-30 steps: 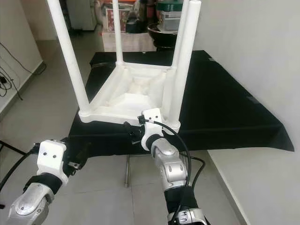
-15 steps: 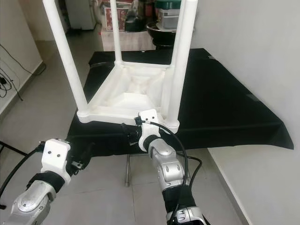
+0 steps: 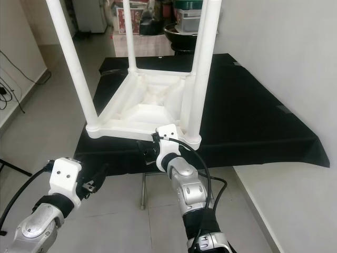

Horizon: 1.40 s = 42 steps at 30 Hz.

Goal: Building children table

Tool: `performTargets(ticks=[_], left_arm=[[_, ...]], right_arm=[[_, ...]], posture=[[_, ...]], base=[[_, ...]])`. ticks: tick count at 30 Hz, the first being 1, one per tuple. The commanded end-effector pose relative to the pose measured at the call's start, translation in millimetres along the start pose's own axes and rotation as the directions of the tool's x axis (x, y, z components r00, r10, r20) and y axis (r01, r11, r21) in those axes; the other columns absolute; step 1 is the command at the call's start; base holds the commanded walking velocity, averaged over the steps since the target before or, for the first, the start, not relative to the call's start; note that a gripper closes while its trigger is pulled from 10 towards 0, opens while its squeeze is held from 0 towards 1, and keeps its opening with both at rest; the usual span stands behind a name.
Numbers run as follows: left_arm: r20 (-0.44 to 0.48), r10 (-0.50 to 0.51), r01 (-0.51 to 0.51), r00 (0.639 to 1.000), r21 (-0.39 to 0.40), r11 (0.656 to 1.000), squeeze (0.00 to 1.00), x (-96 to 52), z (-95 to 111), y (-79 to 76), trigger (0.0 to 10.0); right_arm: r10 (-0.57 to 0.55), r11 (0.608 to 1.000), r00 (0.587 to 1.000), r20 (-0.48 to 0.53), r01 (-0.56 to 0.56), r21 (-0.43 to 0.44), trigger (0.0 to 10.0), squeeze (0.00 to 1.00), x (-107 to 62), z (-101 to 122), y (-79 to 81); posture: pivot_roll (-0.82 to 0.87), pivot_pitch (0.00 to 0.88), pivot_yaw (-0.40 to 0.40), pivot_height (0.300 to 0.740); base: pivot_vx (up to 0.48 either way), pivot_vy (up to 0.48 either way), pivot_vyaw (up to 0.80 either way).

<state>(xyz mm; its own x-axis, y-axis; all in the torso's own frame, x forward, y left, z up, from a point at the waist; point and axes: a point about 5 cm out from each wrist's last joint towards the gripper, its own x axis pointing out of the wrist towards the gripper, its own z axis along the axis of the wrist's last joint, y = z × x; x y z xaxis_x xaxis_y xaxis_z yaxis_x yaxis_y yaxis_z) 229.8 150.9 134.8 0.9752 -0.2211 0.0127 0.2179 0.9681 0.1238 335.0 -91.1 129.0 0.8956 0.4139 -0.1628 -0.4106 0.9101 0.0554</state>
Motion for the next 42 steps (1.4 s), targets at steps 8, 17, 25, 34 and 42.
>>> performTargets(ticks=[8,17,25,34,42], left_arm=[[-0.012,0.034,-0.035,0.999,-0.058,0.998,0.00,1.0,-3.8,8.8,10.0],[-0.015,0.053,-0.054,0.998,-0.076,0.996,0.00,1.9,-3.9,11.1,10.0],[-0.009,0.050,-0.051,0.999,-0.092,0.994,0.00,1.8,-2.5,11.2,10.0],[-0.003,0.045,-0.045,0.999,-0.093,0.995,0.00,2.5,-1.3,10.5,10.0],[-0.002,0.046,-0.046,0.999,-0.089,0.995,0.00,3.2,-0.5,10.7,10.0]], right_arm=[[-0.006,1.000,1.000,0.023,0.006,0.012,10.0,0.00,1.7,4.9,-2.7],[-0.008,1.000,1.000,0.009,0.008,0.012,10.0,0.00,1.8,3.9,-3.8],[-0.006,1.000,1.000,0.017,0.006,0.017,10.0,0.00,1.8,5.4,-4.6],[-0.004,1.000,1.000,0.020,0.004,0.019,10.0,0.00,1.9,6.2,-5.2],[-0.004,1.000,1.000,0.012,0.004,0.019,10.0,0.00,2.5,5.9,-5.3]], posture=[[-0.03,0.000,0.014,0.740],[-0.03,0.000,0.013,0.740],[-0.03,0.000,0.011,0.740],[-0.04,0.000,0.008,0.740],[-0.04,0.000,0.009,0.740]], base=[[0.000,0.000,0.00],[0.000,0.000,-0.31],[0.000,0.000,-0.40],[0.000,0.000,0.00],[0.000,0.000,-0.40]])
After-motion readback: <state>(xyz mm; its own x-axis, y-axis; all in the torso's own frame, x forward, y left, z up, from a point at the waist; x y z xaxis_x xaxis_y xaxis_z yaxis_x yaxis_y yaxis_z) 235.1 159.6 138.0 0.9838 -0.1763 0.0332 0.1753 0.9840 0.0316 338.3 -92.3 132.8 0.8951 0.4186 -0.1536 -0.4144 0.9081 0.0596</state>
